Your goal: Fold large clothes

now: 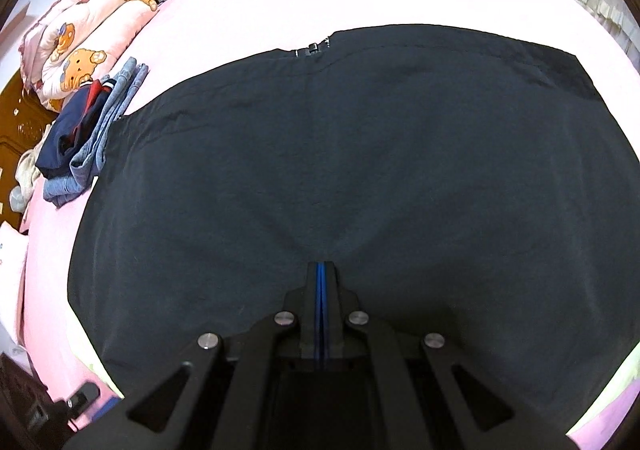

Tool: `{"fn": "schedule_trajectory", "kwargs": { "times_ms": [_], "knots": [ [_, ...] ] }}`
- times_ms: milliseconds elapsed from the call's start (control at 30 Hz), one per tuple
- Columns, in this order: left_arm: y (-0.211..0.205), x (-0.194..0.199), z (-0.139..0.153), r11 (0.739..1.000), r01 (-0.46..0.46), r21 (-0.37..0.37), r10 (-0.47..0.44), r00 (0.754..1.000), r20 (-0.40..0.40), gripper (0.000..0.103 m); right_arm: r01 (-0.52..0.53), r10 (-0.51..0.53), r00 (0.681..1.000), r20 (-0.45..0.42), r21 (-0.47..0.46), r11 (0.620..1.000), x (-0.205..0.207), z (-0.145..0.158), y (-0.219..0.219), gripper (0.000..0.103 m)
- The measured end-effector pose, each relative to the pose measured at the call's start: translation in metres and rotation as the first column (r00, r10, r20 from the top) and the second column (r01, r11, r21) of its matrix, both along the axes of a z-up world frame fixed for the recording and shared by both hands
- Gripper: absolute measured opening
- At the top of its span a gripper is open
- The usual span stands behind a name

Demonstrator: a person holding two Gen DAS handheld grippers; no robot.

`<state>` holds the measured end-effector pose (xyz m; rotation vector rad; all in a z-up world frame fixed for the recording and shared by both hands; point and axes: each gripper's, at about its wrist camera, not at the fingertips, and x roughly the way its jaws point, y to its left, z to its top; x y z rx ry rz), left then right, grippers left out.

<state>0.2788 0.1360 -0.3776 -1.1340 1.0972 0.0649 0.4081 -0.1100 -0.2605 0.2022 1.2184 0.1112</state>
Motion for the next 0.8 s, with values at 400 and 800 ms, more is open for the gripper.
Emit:
{"fn": "schedule_trajectory", "kwargs": {
  "times_ms": [400,800],
  "knots": [
    [0.005,0.055,-0.009,0.997,0.041,0.058,-0.051,0.983,0.176,0.051,0.013,-0.013,1.000,0.022,-0.020,1.000,-0.003,-0.003,0.004,0.000],
    [-0.012,0.089,0.044,0.975,0.161,0.153,-0.208,0.905,0.372,0.017,0.115,-0.115,0.993,0.016,0.012,0.993,-0.005,-0.002,-0.002,0.000]
  ]
}}
